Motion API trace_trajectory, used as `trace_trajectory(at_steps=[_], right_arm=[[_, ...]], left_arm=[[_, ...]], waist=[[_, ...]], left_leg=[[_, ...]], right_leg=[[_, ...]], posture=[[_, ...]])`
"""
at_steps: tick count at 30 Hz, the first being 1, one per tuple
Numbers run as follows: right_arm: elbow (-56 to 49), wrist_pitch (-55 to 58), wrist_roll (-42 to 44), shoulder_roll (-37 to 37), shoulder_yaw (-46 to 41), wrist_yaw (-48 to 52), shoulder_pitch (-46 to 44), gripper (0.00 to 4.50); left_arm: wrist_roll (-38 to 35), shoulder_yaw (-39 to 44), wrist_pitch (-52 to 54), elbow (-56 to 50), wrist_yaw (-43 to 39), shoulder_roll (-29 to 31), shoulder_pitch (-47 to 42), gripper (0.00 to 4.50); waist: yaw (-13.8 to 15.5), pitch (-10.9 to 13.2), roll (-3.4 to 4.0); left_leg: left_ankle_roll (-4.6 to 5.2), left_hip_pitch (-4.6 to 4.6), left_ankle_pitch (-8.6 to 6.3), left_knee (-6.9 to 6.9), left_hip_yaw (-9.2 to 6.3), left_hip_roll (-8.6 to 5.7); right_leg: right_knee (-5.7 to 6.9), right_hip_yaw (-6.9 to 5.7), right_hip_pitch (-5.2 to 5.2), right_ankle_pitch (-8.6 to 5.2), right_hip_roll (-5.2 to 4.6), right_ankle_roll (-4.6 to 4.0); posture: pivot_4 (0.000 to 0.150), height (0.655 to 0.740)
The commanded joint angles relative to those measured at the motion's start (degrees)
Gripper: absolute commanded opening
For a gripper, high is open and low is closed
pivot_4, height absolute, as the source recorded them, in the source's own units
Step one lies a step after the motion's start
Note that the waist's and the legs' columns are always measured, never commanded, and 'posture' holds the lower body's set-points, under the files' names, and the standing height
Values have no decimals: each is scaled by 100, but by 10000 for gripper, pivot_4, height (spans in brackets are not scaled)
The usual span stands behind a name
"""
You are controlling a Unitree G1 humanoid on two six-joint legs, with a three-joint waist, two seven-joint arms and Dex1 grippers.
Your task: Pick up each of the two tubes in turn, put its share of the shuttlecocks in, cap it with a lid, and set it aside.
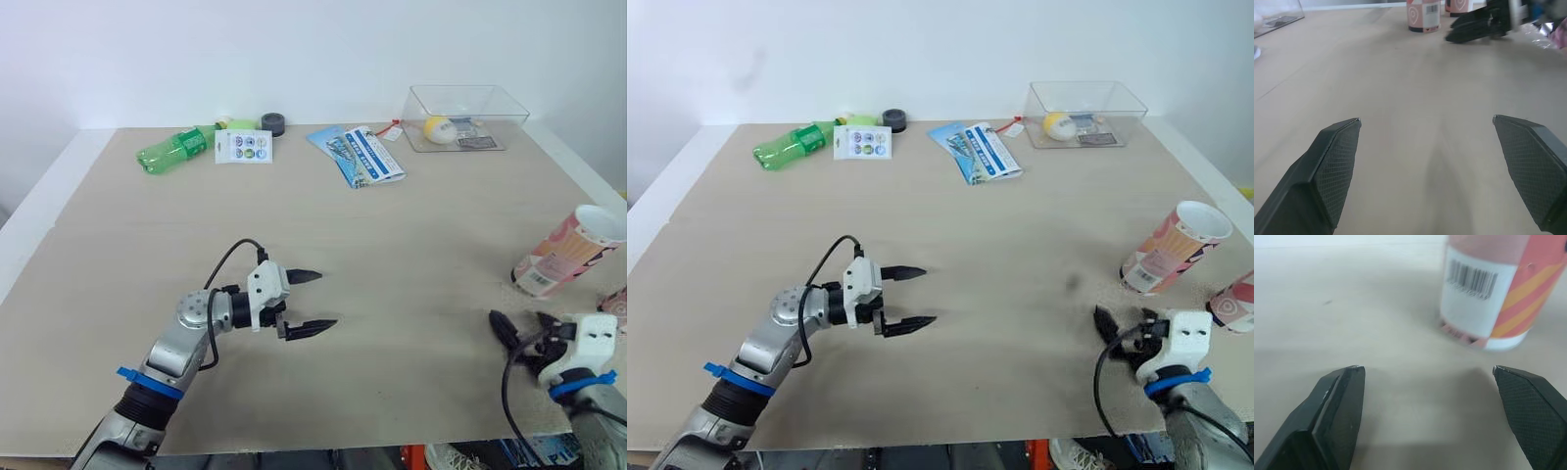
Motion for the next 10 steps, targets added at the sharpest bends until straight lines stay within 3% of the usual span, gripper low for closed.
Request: trace_trajectory(at_steps=[1, 5, 10], right_arm=[[-502, -905, -68, -320, 468, 1275, 223, 44882], [-142, -1394, -36, -533, 1105, 2105, -757, 44882], [1336, -2196, -474, -651, 1952, 3210, -2285, 44882]], left_arm=[[109, 175, -143, 28, 156, 20, -37, 45000], [204, 293, -28, -30, 397, 99, 144, 45000], [329, 439, -171, -99, 508, 313, 387, 45000]], waist=[[-7, 1, -1], [-70, 13, -21], [-50, 27, -43]], left_leg=[[-2, 0, -1, 0, 1, 1], [-3, 7, -2, 5, 6, 3], [-3, 21, 1, 9, 1, 2]], right_leg=[[0, 0, 0, 0, 0, 0], [0, 1, 1, 6, -1, 1], [0, -4, 11, 20, 1, -3]], posture=[[1500, 7400], [1500, 7400], [1500, 7400]])
